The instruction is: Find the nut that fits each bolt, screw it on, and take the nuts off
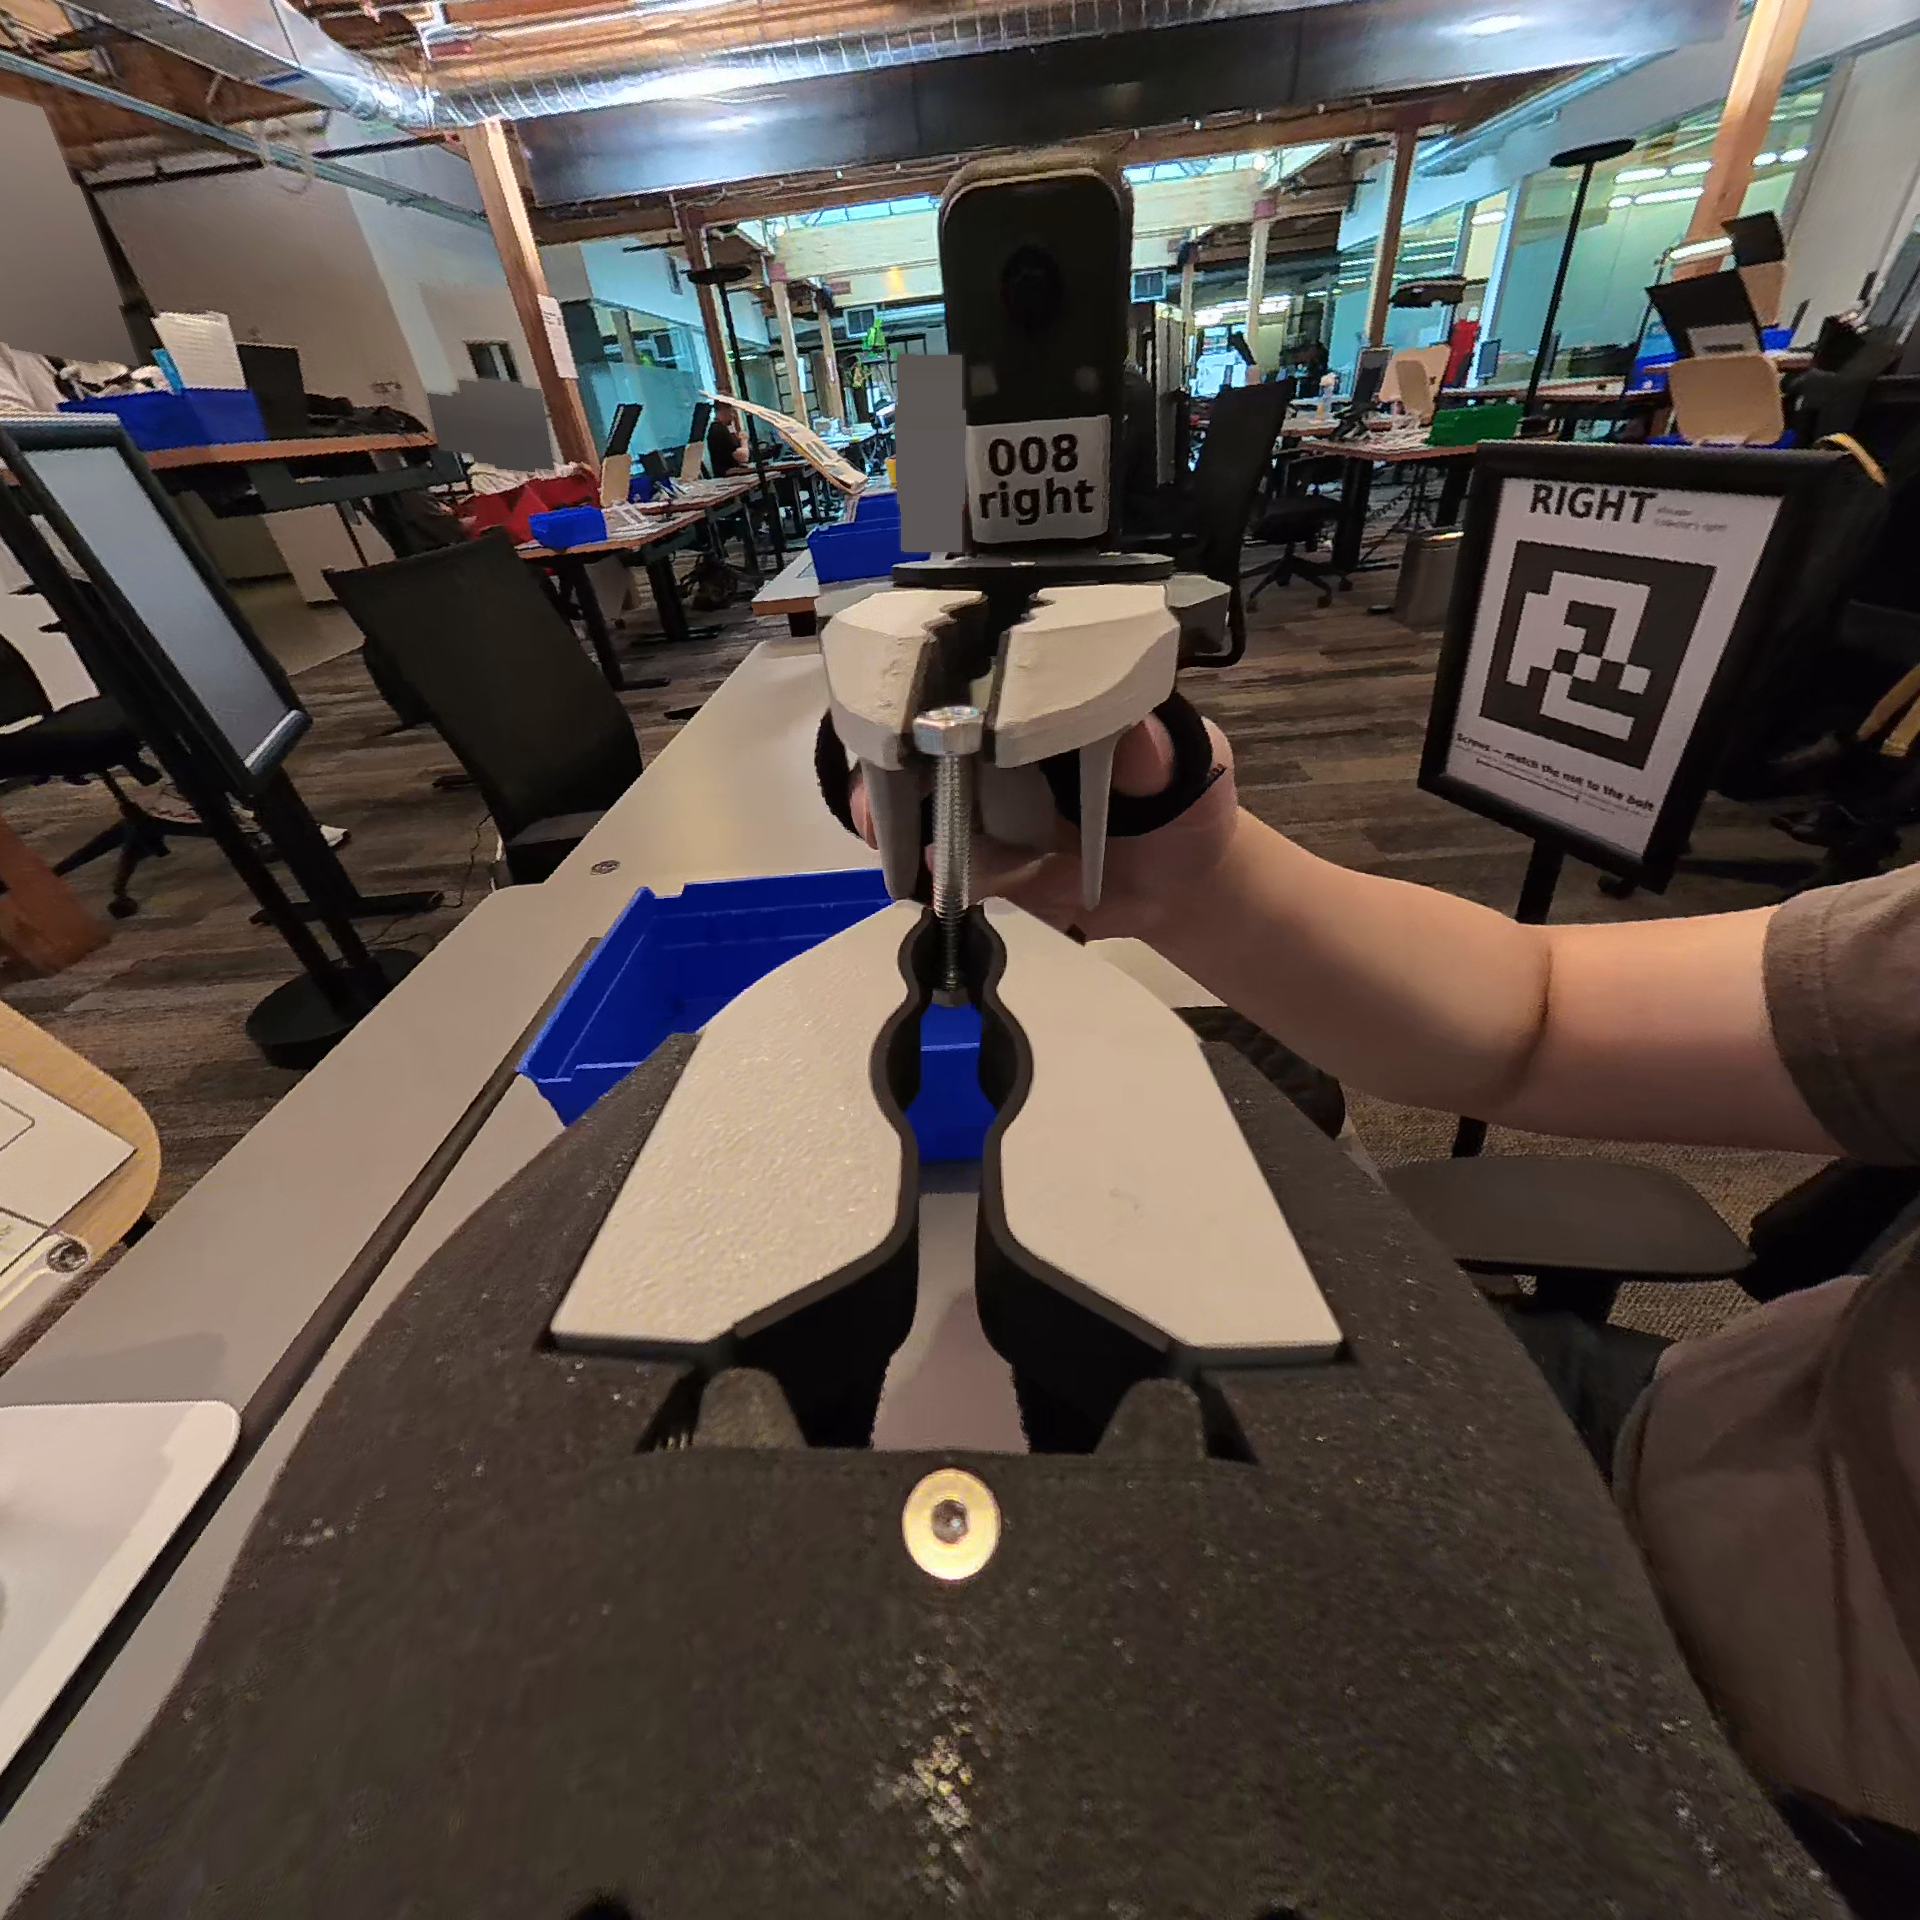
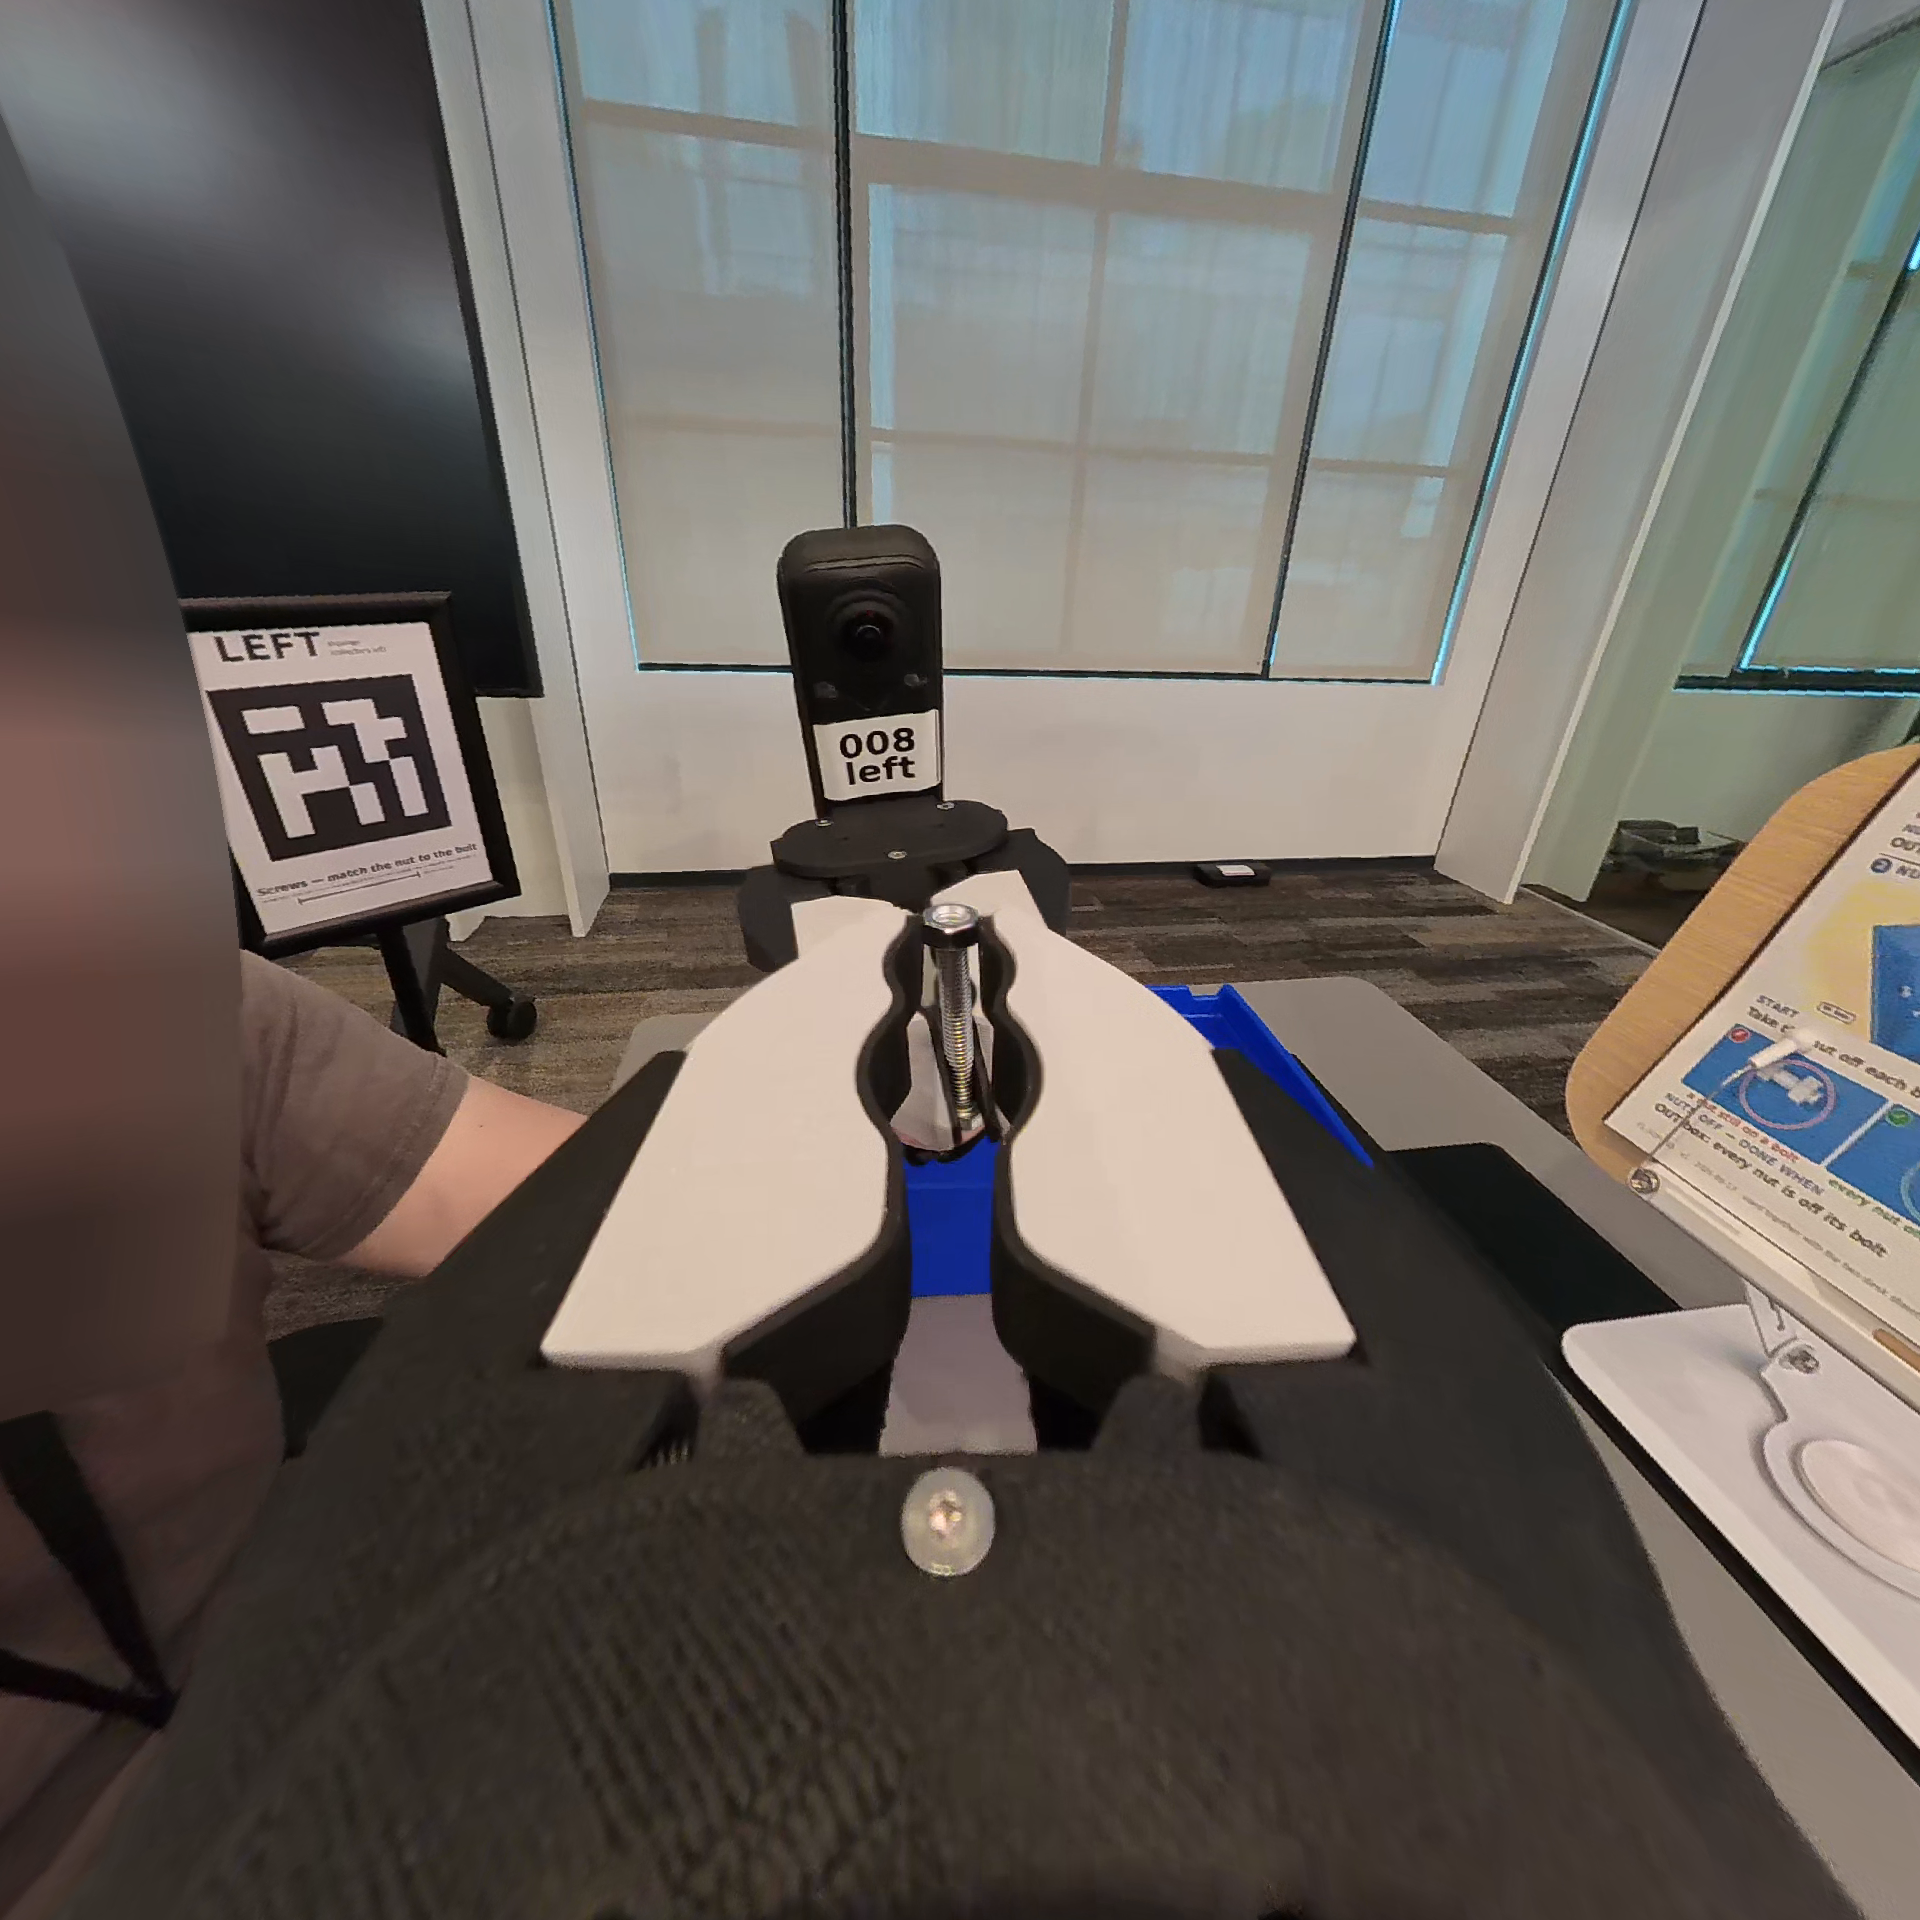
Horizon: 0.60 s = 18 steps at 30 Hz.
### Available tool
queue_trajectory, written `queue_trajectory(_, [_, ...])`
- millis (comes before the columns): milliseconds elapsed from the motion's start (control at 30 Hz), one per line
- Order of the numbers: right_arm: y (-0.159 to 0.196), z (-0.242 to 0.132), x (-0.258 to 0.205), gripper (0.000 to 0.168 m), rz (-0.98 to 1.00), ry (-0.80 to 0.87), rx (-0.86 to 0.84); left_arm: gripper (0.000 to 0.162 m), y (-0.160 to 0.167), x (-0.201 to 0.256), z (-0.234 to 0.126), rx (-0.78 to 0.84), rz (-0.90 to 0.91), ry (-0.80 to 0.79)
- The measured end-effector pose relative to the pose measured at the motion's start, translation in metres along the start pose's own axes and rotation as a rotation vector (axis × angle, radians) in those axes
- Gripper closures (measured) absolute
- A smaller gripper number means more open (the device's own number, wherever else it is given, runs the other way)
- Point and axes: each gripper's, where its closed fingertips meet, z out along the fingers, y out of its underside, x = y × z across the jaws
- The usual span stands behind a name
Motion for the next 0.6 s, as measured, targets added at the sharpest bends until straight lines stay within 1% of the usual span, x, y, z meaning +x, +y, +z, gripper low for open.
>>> queue_trajectory(267, [0.003, 0.001, 0.010, 0.157, 0.015, 0.089, -0.005, 0.157, 0.004, -0.010, 0.000, -0.019, -0.006, -0.063])
queue_trajectory(600, [0.009, 0.002, 0.029, 0.158, 0.017, 0.311, 0.012, 0.157, 0.010, -0.028, 0.000, -0.038, -0.008, -0.187])
